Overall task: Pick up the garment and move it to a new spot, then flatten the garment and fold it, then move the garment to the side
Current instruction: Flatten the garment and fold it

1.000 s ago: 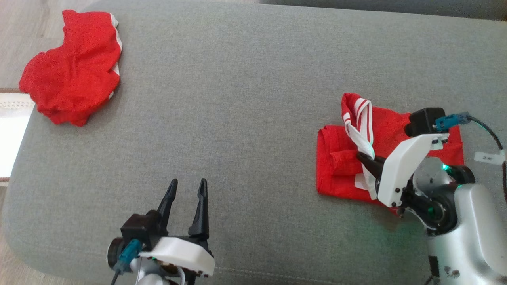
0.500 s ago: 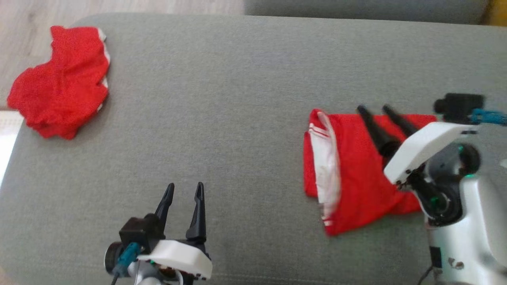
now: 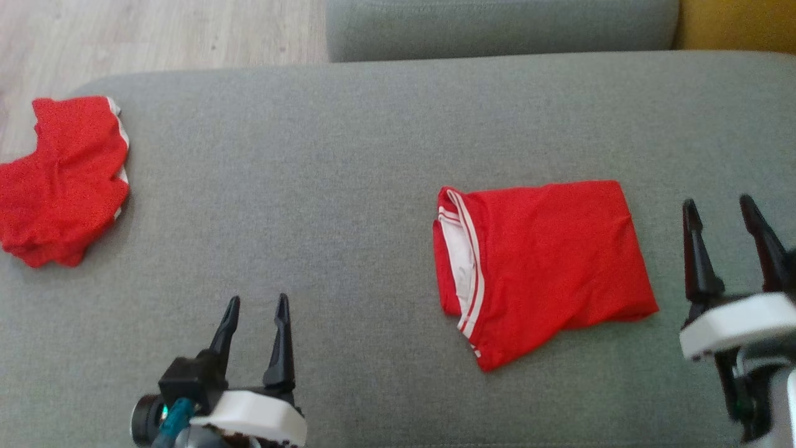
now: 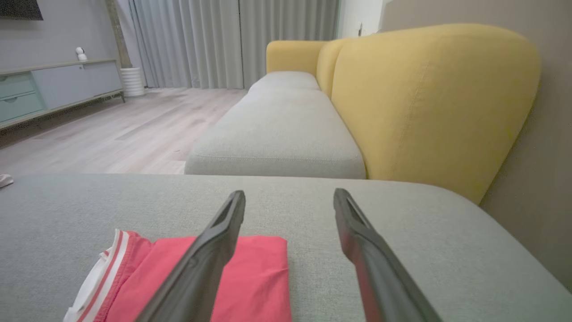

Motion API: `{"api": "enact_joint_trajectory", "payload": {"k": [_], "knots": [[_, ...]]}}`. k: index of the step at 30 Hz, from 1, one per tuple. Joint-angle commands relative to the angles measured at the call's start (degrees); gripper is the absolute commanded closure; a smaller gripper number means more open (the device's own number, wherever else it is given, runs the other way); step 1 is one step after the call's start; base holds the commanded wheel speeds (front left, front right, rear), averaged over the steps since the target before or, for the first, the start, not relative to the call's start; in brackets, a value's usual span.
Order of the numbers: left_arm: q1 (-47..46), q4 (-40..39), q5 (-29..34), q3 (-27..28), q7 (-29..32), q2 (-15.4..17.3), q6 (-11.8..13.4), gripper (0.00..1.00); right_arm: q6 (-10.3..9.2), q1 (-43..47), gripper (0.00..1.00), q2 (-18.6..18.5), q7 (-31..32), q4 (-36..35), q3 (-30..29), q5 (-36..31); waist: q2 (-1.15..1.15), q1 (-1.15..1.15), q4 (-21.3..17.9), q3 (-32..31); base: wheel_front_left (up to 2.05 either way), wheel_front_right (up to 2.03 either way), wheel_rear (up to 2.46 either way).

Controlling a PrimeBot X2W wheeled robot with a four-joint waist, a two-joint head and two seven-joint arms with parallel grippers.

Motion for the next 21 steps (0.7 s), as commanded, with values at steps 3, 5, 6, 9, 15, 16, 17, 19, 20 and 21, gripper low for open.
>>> {"api": "enact_joint_trajectory", "payload": {"k": [3,5,6,9,15,16,17,19,20,21], "knots": [[0.09,-2.00,1.05,3.26,-0.71,-0.27,-0.25,0.00,0.43,2.14,0.00,-1.25,-6.01,-0.07,0.91,-1.32,0.00,0.00,-0.13,-2.50,0.00,0.00,0.00],[1.47,-1.56,1.42,3.93,-0.71,-0.27,-0.62,0.00,0.43,4.40,0.00,-0.88,-9.02,1.57,0.35,-1.72,0.00,0.00,-0.05,-4.34,0.00,0.00,0.00],[2.14,-1.51,1.67,4.30,-0.71,-0.27,-0.79,0.00,0.43,5.47,0.00,-0.36,-10.30,2.27,-0.28,-1.97,0.00,0.00,-0.02,-4.88,0.00,0.00,0.00],[3.38,-1.57,2.15,5.50,-0.71,-0.27,-1.10,0.00,0.43,8.18,0.00,1.68,-12.42,4.31,-1.06,-1.52,0.00,0.00,0.12,-5.87,0.00,0.00,0.00],[4.33,-1.99,2.50,6.55,-0.71,-0.27,-1.07,0.00,0.43,11.14,0.00,2.97,-14.29,7.40,1.72,-2.66,0.00,0.00,0.52,-6.92,0.00,0.00,0.00],[4.44,-2.04,2.56,6.71,-0.71,-0.27,-1.01,0.00,0.43,11.29,0.00,2.98,-14.54,7.71,2.40,-2.95,0.00,0.00,0.66,-7.01,0.00,0.00,0.00],[4.53,-2.05,2.53,6.87,-0.71,-0.27,-0.94,0.00,0.43,11.38,0.00,3.05,-14.78,8.05,2.65,-3.05,0.00,0.00,0.83,-7.08,0.00,0.00,0.00],[4.72,-2.05,2.58,7.15,-0.71,-0.27,-1.10,0.00,0.43,11.37,0.00,3.16,-15.11,8.74,3.38,-3.15,0.00,0.00,1.24,-7.24,0.00,0.00,0.00],[4.83,-2.03,2.64,7.33,-0.71,-0.27,-1.18,0.00,0.43,11.27,0.00,3.20,-15.27,9.02,3.82,-3.03,0.00,0.00,1.44,-7.32,0.00,0.00,0.00],[4.96,-1.98,2.66,7.47,-0.71,-0.27,-1.27,0.00,0.43,11.19,0.00,3.25,-15.37,9.30,4.00,-2.90,0.00,0.00,1.66,-7.40,0.00,0.00,0.00]]}}
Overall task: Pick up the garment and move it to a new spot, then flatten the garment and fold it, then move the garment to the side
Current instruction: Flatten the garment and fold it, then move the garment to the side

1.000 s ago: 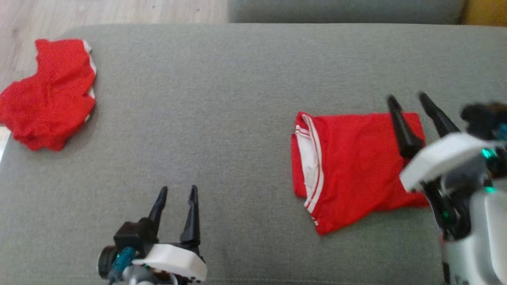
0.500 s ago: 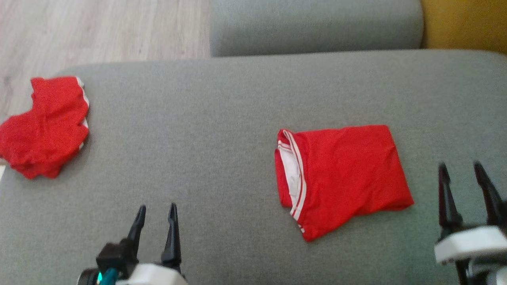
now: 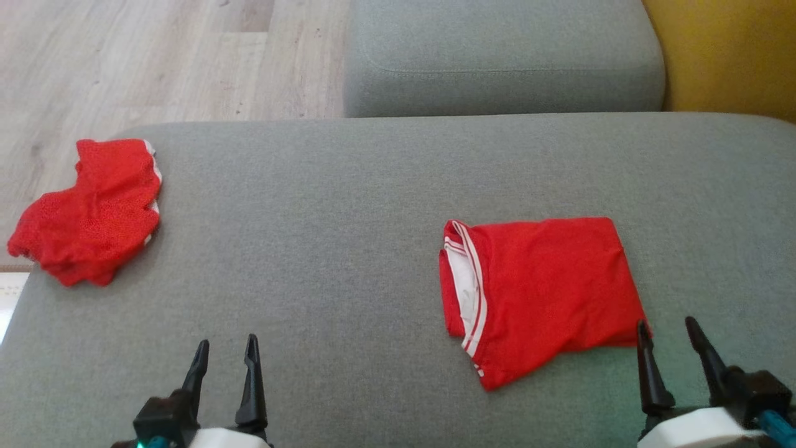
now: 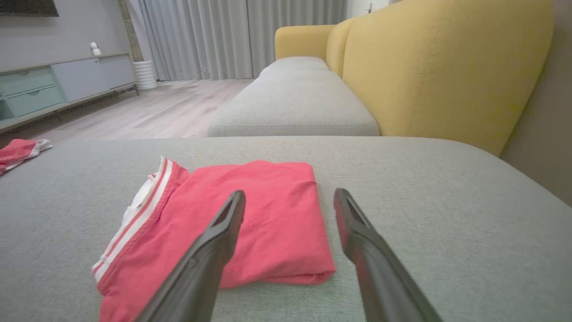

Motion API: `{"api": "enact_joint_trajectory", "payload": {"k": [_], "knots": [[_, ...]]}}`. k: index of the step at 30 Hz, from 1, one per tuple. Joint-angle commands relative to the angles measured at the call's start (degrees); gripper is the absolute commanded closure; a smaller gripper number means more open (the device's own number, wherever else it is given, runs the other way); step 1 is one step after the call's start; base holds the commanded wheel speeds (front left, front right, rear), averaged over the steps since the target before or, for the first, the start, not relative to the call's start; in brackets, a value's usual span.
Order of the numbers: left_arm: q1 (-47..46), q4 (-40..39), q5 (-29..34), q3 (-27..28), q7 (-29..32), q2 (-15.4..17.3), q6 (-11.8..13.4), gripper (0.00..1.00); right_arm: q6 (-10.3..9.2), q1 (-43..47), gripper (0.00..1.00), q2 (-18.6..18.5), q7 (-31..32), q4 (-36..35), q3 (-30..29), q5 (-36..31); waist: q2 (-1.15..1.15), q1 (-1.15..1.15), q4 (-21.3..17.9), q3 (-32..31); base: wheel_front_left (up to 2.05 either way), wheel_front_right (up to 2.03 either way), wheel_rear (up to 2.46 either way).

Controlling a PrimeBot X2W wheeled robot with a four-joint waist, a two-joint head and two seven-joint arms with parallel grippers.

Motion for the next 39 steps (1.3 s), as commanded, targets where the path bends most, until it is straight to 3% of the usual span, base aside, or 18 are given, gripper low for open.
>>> {"api": "enact_joint_trajectory", "payload": {"k": [1,14,17,22,29,39], "knots": [[-1.39,-1.84,0.51,2.17,-0.71,-0.29,-0.32,0.00,0.43,-1.45,0.00,-0.70,-0.89,-1.16,1.89,-0.13,0.00,0.00,0.53,-0.19,0.00,0.00,0.00],[-1.20,-1.25,0.50,1.78,-0.71,-0.29,-0.55,0.00,0.43,-2.16,0.00,-0.67,-1.65,0.88,2.49,-0.10,0.00,0.00,1.77,-0.50,0.00,0.00,0.00],[-1.29,-1.43,0.20,1.29,-0.71,-0.29,-0.35,0.00,0.43,-3.96,0.00,-1.15,0.57,-0.41,3.66,2.10,0.00,0.00,1.73,0.34,0.00,0.00,0.00],[-1.88,-1.27,-0.33,-0.07,-0.71,-0.29,-0.14,0.00,0.43,-11.22,0.00,-5.48,11.79,-1.13,3.96,7.46,0.00,0.00,1.61,2.17,0.00,0.00,0.00],[-4.81,-0.86,-0.75,-1.95,-0.71,-0.29,-0.27,0.00,0.43,-22.26,0.00,-10.06,32.99,7.42,3.33,13.67,0.00,0.00,3.58,6.70,0.00,0.00,0.00],[-7.43,-0.42,-1.37,-3.56,-0.71,-0.29,0.30,0.00,0.43,-30.34,0.00,-10.57,41.12,22.01,-1.98,8.59,0.00,0.00,6.94,10.00,0.00,0.00,0.00]]}}
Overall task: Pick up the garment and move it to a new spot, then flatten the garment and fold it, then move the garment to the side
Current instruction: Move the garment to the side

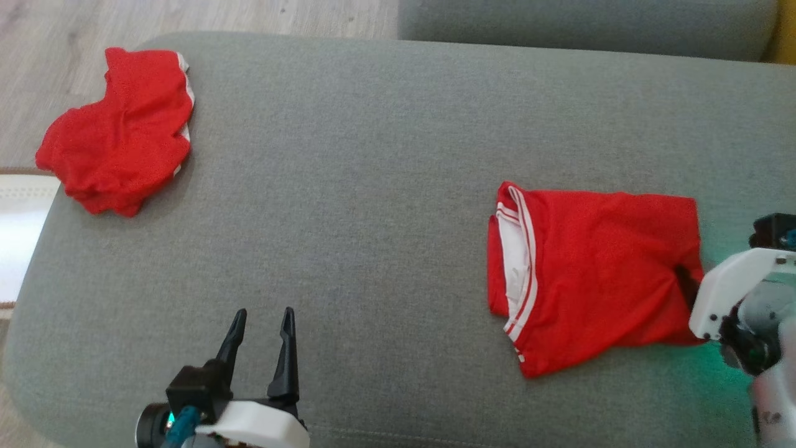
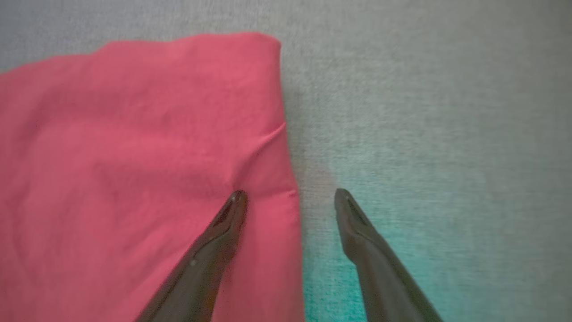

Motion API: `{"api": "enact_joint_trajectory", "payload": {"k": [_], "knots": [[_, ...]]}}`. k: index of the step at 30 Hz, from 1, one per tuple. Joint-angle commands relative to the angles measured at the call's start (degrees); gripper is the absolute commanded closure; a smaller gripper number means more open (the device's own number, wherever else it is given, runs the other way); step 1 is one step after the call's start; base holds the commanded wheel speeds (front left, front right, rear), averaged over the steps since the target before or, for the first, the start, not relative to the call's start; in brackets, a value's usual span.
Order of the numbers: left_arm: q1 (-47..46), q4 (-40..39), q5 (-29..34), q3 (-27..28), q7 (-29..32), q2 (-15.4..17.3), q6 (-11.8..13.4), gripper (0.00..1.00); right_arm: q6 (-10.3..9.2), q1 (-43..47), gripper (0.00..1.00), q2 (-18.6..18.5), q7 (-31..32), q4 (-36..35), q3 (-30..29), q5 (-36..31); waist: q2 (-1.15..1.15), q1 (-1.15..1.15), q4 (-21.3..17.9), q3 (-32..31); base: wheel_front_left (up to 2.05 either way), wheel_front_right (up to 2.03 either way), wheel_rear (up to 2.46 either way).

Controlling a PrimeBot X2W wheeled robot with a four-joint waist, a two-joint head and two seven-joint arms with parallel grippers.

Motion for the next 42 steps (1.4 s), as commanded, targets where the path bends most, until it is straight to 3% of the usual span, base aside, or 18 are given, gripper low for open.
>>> {"api": "enact_joint_trajectory", "payload": {"k": [1,3,4,5,12,21,26,30,31,32,33,42], "knots": [[-2.49,-1.73,-0.24,1.72,-0.71,-0.26,0.31,0.00,0.43,-2.23,0.00,0.20,0.79,-0.78,0.85,1.21,0.00,0.00,0.41,0.48,0.00,0.00,0.00],[-2.49,-1.87,-0.27,1.85,-0.71,-0.26,0.47,0.00,0.43,-3.08,0.00,0.94,1.63,0.55,0.50,2.92,0.00,0.00,0.23,0.82,0.00,0.00,0.00],[-2.53,-1.95,-0.28,1.96,-0.71,-0.26,0.60,0.00,0.43,-3.57,0.37,1.10,1.79,0.95,0.68,3.52,0.00,0.00,-0.04,1.04,0.00,0.00,0.00],[-2.62,-1.98,-0.27,1.97,-0.71,-0.26,0.68,0.00,0.43,-4.06,1.00,1.19,1.68,1.28,0.73,4.14,0.00,0.00,-0.39,1.21,0.00,0.00,0.00],[-3.89,-2.93,0.44,2.38,-0.71,-0.26,0.47,0.00,0.43,-11.85,1.00,-1.01,-7.05,2.16,-2.44,2.19,0.00,0.00,-6.66,4.47,0.00,0.00,0.00],[-7.73,-3.58,3.76,1.31,-0.71,-0.26,-2.19,0.00,0.43,-23.76,1.00,-7.51,-15.18,6.26,-13.52,-12.53,0.00,0.00,-12.04,11.19,0.00,0.00,0.00],[-8.35,-3.71,5.14,1.92,-0.71,-0.21,-2.80,0.00,0.43,-28.37,1.00,-9.13,-19.38,7.28,-21.07,-21.38,0.00,0.00,-12.98,14.23,0.00,0.00,0.00],[-7.84,-3.92,5.74,2.75,-0.71,-0.06,-3.08,0.00,0.43,-30.10,1.00,-8.07,-22.41,8.30,-25.45,-28.10,0.00,0.00,-13.14,15.22,0.00,0.00,0.00],[-7.76,-3.99,5.85,2.95,-0.71,-0.05,-3.15,0.00,0.43,-30.42,0.83,-7.49,-23.28,8.34,-26.32,-29.62,0.00,0.00,-13.16,15.36,0.00,0.00,0.00],[-7.68,-4.06,5.94,3.12,-0.71,-0.05,-3.20,0.00,0.43,-30.72,0.05,-6.91,-24.47,8.13,-27.34,-31.10,0.00,0.00,-13.18,15.44,0.00,0.00,0.00],[-7.62,-4.11,6.02,3.25,-0.71,-0.06,-3.21,0.00,0.43,-30.92,0.00,-6.29,-25.30,8.14,-28.24,-32.56,0.00,0.00,-13.20,15.41,0.00,0.00,0.00],[-7.17,-4.44,5.23,3.37,-0.71,-0.18,-2.60,0.00,0.43,-29.32,0.00,-1.77,-35.36,4.80,-29.83,-38.16,0.00,0.00,-12.26,10.75,0.00,0.00,0.00]]}}
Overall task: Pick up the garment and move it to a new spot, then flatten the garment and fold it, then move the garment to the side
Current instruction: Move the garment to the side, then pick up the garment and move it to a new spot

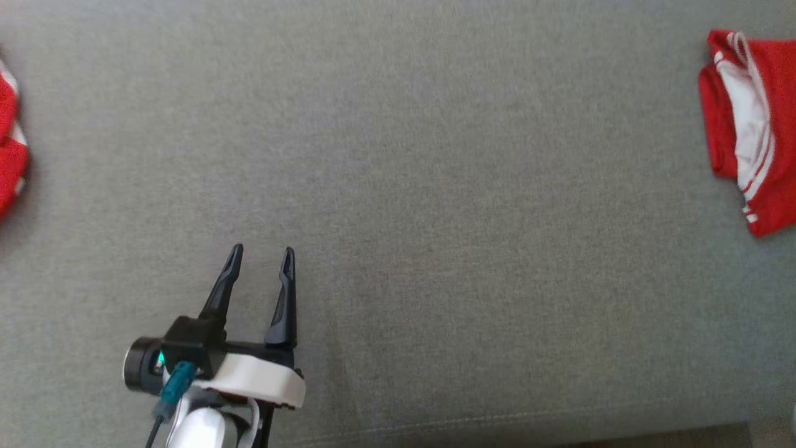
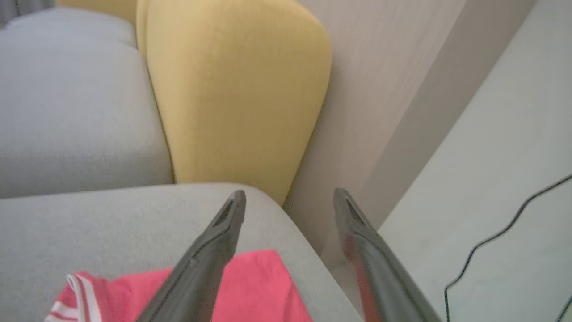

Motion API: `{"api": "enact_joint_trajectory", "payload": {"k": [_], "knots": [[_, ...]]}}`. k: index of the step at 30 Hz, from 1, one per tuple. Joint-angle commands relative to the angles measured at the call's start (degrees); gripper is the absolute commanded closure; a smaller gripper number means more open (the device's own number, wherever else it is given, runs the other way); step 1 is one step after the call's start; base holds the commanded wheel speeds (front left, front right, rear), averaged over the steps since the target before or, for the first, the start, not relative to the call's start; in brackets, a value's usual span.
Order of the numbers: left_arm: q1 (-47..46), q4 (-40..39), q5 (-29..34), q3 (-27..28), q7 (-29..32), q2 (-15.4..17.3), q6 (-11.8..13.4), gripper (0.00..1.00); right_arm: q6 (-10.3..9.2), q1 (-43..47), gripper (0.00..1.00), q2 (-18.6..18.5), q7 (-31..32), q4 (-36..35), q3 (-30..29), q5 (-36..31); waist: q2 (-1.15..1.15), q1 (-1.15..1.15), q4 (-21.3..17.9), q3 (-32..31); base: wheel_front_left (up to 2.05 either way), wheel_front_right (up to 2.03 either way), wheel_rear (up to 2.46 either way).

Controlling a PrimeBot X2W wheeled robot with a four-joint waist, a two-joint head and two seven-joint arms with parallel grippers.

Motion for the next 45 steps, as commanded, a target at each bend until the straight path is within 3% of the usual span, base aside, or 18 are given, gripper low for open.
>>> {"api": "enact_joint_trajectory", "payload": {"k": [1,8,15,23,27,30,45], "knots": [[0.02,-1.83,-0.49,1.70,-0.70,-0.10,0.44,0.00,0.41,0.61,0.00,0.16,-2.16,-2.89,1.72,0.18,0.00,-0.01,0.73,-2.56,0.00,0.00,0.00],[1.94,-1.06,-2.60,1.90,-0.70,-0.15,1.56,0.00,0.41,10.07,0.00,4.27,-6.25,-10.12,8.75,7.79,0.00,-0.01,2.76,-9.71,0.00,0.00,0.00],[4.55,-0.34,-4.09,2.34,-0.70,-0.16,2.93,0.00,0.41,27.53,0.00,10.93,-4.24,-26.15,18.19,19.84,0.00,-0.01,5.14,-15.09,0.00,0.00,0.00],[5.83,0.44,-4.22,3.59,-0.70,-0.16,3.21,0.00,0.41,43.51,0.00,12.93,-4.44,-35.18,27.43,24.36,0.00,-0.01,6.07,-17.70,0.00,0.00,0.00],[6.43,1.44,-4.00,5.17,-0.70,-0.17,2.94,0.00,0.41,51.09,0.00,13.09,-7.49,-33.73,33.24,25.80,0.00,-0.01,6.79,-19.56,0.00,0.00,0.00],[6.69,1.96,-3.89,5.82,-0.70,-0.17,2.56,0.00,0.41,53.39,0.00,13.10,-9.50,-31.40,34.02,26.40,0.00,-0.01,7.11,-19.97,0.00,0.00,0.00],[6.58,3.28,-4.00,5.45,-0.70,-0.17,2.11,0.00,0.41,52.31,0.00,13.12,-12.73,-25.95,34.27,27.23,0.00,-0.01,7.52,-19.99,0.00,0.00,0.00]]}}
